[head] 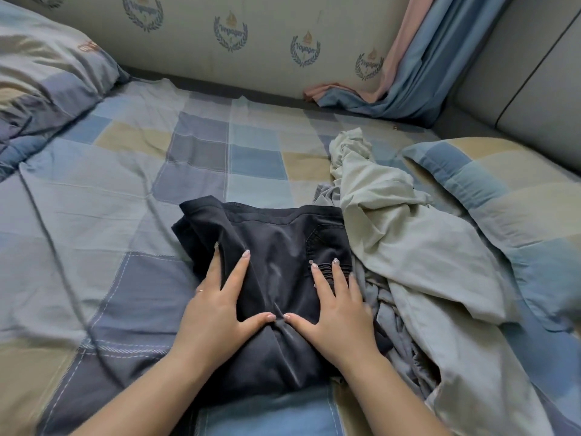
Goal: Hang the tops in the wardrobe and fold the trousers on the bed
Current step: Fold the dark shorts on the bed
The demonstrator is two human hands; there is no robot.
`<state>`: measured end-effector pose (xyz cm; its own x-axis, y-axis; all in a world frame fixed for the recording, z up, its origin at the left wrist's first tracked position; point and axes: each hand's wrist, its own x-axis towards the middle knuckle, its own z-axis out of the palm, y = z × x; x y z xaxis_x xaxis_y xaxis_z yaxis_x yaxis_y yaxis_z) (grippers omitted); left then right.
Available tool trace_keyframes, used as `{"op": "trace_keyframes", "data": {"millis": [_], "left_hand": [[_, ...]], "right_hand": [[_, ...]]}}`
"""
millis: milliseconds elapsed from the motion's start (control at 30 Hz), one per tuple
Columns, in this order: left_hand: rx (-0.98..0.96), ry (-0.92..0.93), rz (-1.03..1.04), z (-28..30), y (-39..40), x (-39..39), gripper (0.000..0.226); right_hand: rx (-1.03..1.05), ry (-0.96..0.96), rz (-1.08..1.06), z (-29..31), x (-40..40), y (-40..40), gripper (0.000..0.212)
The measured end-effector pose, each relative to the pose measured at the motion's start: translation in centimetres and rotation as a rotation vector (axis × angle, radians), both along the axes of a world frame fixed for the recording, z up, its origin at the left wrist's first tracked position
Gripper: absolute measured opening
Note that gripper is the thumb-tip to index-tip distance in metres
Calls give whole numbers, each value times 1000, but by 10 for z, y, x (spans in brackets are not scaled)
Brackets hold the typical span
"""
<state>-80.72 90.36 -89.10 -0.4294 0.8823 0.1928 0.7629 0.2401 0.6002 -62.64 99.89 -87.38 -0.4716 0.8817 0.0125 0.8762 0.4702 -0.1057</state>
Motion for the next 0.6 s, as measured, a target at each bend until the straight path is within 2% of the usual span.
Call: {"op": "trace_keyframes", "data": {"millis": [133,200,333,467,600], "left_hand": [[-15,113,167,-4,-22,-5,103],[28,-2,186,-5,-33,-7,103],[153,-139,45,1,-28,1,102],[150,-86,-26,-3,-16,7,97],[184,-75,-44,-19,-3,-6,83]], "right_hand": [[-36,16,-17,-2,4,1,99],[-43,43,8,1,6,4,97],[78,55,57,3,3,-8,88],[311,144,156,-6,-1,-25,73],[322,103,182,-13,-7,-12,69]]}}
